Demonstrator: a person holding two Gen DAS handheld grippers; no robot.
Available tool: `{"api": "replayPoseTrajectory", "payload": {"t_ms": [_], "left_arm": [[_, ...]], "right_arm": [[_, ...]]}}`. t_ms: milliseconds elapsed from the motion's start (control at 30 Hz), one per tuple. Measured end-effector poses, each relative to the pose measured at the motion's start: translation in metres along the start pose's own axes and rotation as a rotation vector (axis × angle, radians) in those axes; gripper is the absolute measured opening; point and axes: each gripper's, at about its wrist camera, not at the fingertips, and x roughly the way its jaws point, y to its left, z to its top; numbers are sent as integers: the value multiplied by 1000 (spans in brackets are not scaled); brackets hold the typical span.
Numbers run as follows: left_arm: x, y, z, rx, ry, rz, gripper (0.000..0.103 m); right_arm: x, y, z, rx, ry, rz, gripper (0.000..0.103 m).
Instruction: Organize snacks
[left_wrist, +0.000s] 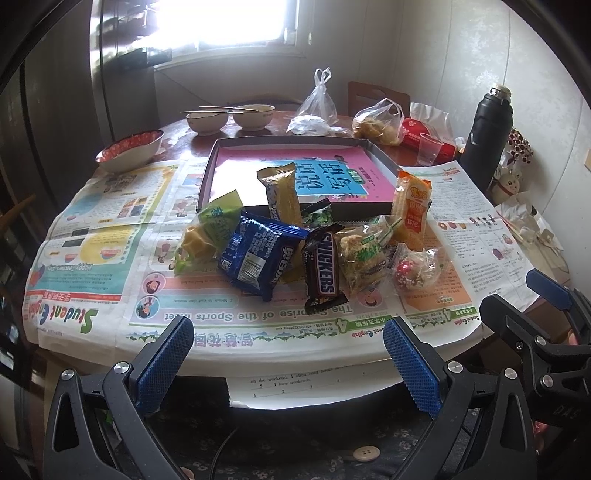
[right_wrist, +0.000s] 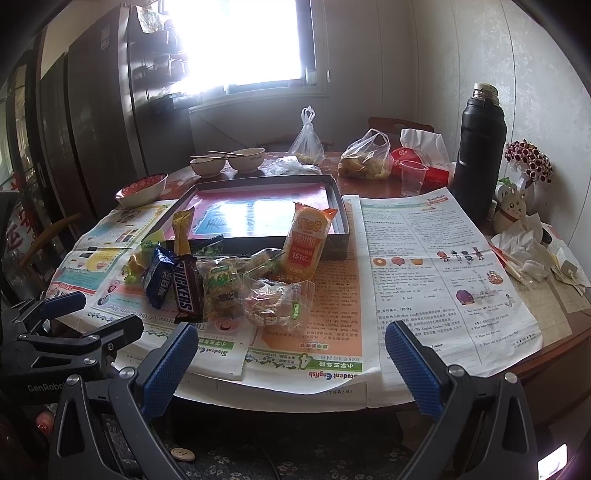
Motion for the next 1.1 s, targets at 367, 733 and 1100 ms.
{"api": "replayPoseTrajectory", "payload": {"t_ms": [367,733,1100], "left_arm": [[1,2,1,-1,4,3,102],[2,3,1,0,7,1,102],[7,11,2,-16,23,-2,102]], "right_arm": [[3,2,-2,-1,2,6,102],[5,2,-3,1,8,14,102],[10,2,-2,9,26,38,102]]}}
